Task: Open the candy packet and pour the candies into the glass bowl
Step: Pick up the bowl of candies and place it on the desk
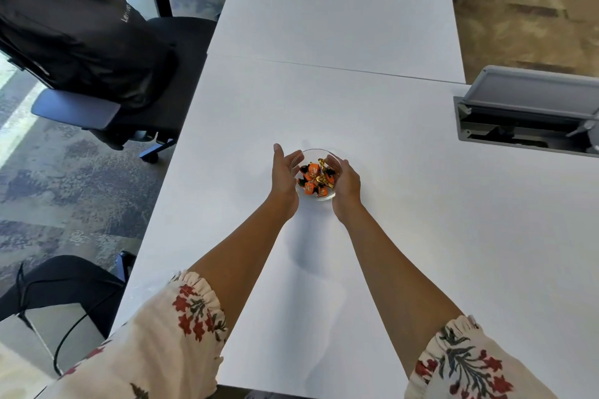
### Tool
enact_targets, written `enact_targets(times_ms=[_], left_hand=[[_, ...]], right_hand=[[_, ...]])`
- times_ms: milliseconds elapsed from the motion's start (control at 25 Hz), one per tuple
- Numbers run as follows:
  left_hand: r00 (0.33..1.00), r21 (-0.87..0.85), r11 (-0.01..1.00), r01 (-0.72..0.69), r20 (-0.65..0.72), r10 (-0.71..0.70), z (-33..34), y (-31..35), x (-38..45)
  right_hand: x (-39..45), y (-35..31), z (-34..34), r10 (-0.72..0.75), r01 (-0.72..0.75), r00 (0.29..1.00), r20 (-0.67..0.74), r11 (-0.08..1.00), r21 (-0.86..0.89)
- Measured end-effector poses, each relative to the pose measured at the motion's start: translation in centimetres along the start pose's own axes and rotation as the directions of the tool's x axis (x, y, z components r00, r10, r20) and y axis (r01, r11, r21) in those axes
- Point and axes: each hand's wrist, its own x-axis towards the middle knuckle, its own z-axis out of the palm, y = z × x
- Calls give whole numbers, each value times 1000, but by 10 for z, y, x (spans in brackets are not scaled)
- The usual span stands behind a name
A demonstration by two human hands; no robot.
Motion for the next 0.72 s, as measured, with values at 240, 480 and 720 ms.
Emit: enact_targets(times_ms=[240, 480, 720], left_hand=[[1000, 31, 999, -6, 29, 5, -1, -2, 7], [999, 73, 997, -31, 40, 29, -1, -7, 14], [959, 550, 789, -272, 88, 269, -8, -10, 4]], right_hand=[[7, 6, -1, -23, 22, 1000, -20, 1000, -12], [11, 6, -6, -70, 69, 997, -17, 997, -44], [2, 0, -16, -185, 166, 982, -31, 937, -308]])
